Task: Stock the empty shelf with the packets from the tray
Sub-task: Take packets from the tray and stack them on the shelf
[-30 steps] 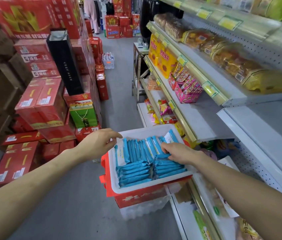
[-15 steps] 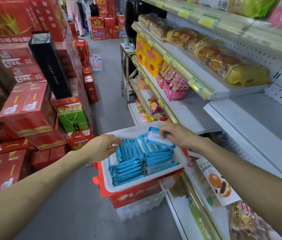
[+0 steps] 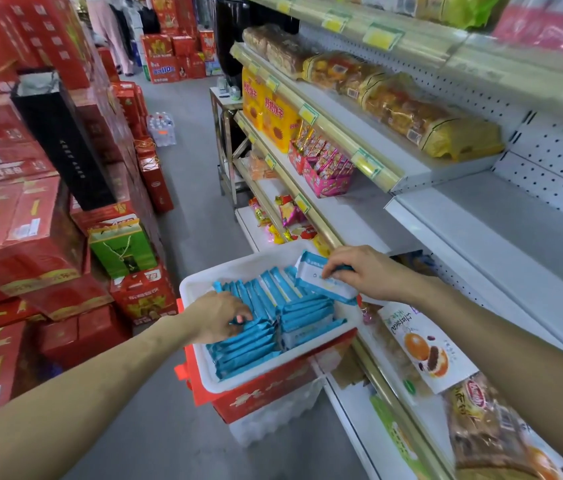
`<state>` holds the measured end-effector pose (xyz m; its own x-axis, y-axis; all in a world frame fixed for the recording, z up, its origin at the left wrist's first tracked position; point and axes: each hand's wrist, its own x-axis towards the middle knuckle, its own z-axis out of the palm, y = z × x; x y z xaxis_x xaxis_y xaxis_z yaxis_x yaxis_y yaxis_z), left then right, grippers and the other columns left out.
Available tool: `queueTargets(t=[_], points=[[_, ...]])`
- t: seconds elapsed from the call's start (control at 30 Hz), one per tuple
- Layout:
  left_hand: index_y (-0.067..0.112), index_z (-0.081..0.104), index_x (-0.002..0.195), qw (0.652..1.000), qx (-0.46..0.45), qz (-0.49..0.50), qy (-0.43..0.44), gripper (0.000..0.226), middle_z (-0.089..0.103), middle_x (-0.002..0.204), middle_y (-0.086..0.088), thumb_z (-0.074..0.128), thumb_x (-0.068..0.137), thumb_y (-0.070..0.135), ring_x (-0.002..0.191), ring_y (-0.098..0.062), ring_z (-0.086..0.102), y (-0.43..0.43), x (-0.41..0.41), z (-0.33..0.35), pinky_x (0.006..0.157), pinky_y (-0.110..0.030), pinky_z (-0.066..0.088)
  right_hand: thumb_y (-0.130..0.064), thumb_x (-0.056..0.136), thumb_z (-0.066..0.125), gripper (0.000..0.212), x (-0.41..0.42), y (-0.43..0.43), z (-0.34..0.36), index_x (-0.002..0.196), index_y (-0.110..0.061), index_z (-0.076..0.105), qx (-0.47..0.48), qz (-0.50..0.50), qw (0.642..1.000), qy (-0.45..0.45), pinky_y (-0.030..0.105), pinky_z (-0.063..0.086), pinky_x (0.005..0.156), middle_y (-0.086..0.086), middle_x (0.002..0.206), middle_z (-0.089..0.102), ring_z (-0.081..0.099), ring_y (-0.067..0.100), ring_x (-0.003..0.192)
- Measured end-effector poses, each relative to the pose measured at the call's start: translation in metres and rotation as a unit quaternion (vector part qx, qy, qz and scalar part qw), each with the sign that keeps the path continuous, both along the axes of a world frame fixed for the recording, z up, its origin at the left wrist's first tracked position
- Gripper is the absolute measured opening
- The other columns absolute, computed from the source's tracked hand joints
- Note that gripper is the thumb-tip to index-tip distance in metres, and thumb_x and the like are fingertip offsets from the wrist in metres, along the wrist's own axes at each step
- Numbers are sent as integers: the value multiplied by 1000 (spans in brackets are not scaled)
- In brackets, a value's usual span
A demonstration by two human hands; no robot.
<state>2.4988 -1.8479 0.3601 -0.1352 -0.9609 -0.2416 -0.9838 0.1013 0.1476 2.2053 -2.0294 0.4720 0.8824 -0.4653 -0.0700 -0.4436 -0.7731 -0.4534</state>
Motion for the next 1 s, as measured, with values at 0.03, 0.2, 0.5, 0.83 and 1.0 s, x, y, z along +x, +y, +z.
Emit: queueTargets(t=[0.03,0.2,0.5,0.83,1.0], points=[[37,64,126,1000,-3,-12,-11,32,68,116,16,61,94,42,108,-13,60,-1,0,-1,93,-36,51,-16,99,62,18,-1,0,-1,108,-24,75,0,-3,1000,1,25,49,90,-12,108,65,60,4,104],[39,49,140,996,36,-69,-51,51,62,122,15,63,92,47,111,-14,51,-6,-3,2,93,-39,44,-18,101,60,19,-5,5,-4,110,-26,75,16,-16,1000,2,19,46,86,-14,110,64,59,2,106],[34,26,142,991,6,-122,-56,72,64,109,2,71,85,36,100,-21,52,-5,-14,1,97,-39,37,-24,101,60,18,-11,8,-10,110,-31,74,24,-34,999,11,30,54,88,-18,111,63,59,1,108],[22,60,98,993,-36,-113,-2,7,56,92,6,57,92,22,82,-15,54,-2,-10,-10,76,-26,44,-24,101,60,19,-18,13,-12,113,-29,74,23,-47,998,18,29,55,87,-18,114,63,59,3,110],[25,62,104,991,-36,-128,14,9,57,95,9,59,97,27,82,-10,56,0,-10,-12,77,-20,44,-23,102,61,20,-21,19,-12,116,-26,74,28,-51,998,20,25,54,87,-15,116,63,59,4,113]])
